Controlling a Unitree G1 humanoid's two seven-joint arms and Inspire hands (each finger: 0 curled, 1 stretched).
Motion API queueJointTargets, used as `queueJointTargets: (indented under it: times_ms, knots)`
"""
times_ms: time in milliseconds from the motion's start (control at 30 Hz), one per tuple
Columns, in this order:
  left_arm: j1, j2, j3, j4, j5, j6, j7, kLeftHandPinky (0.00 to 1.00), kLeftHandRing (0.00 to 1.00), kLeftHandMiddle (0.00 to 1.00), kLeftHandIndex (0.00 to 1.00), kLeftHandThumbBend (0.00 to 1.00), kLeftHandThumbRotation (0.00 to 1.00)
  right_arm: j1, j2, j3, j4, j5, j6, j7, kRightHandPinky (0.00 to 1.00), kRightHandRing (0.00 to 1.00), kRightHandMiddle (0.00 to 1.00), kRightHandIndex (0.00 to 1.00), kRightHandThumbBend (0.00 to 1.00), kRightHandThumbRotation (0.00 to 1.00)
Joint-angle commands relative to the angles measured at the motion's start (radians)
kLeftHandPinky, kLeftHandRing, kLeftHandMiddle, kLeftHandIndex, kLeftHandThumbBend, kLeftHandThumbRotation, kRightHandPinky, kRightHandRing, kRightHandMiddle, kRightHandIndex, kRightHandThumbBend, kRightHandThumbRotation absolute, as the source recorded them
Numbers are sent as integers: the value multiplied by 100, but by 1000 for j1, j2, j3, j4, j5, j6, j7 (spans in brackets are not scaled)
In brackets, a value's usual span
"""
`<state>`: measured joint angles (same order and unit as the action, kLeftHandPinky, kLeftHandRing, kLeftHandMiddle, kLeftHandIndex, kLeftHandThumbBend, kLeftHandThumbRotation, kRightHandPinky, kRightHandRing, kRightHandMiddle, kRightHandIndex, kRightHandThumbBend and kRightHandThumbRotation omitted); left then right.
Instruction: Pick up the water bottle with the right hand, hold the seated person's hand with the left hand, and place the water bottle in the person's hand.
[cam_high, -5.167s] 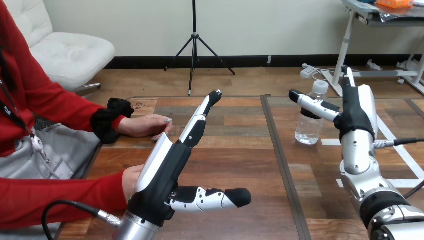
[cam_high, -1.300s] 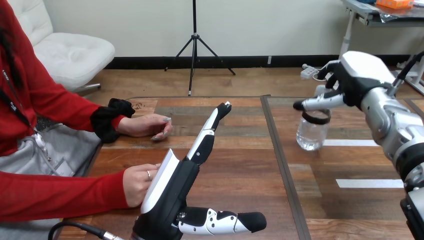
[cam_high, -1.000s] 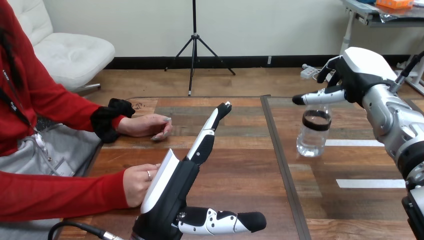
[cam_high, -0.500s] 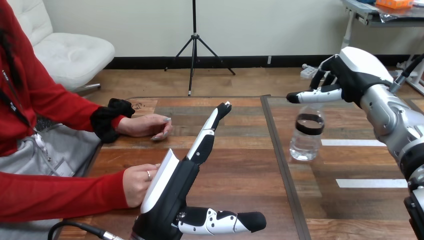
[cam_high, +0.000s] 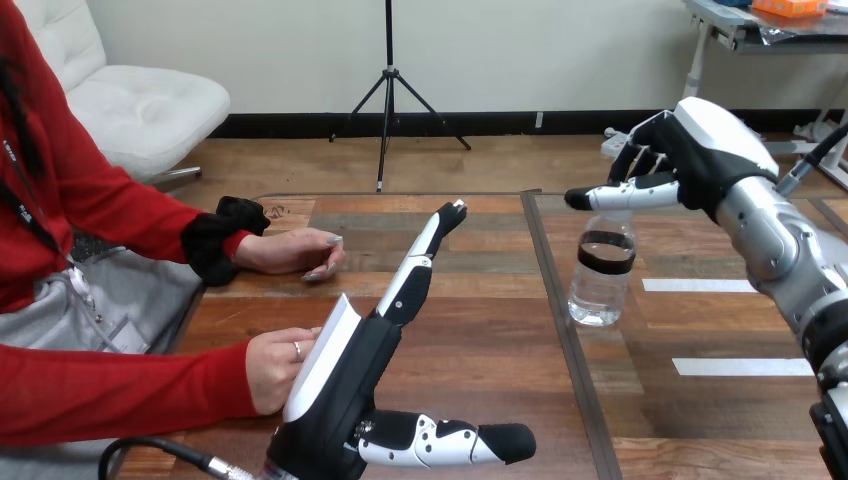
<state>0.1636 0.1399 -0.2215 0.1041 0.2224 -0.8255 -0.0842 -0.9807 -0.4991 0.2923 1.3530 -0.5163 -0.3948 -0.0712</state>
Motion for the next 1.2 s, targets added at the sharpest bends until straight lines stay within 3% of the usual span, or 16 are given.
queueJointTargets:
  times_ms: [0,467,867,1000,1167]
  knots:
    - [-74,-5,-1,-15,-32,8,-14,100,100,100,100,100,52,7,-6,-12,-47,14,-44,-13,41,43,46,44,100,55]
    - [-103,-5,9,11,-35,-1,-20,100,100,100,100,100,53,30,-37,-11,-98,15,-133,-54,41,43,47,46,100,55]
    - [-124,0,16,20,-47,11,-30,100,100,100,100,100,54,71,-83,-15,-256,-6,-142,-84,32,34,38,39,100,58]
    - [-131,-2,21,25,-41,9,-24,100,100,100,100,100,54,104,-100,-40,-354,21,-123,-33,25,27,32,34,100,59]
    - [-143,0,24,33,-45,9,-29,100,100,100,100,100,54,149,-118,-62,-485,35,-84,0,25,24,29,31,100,64]
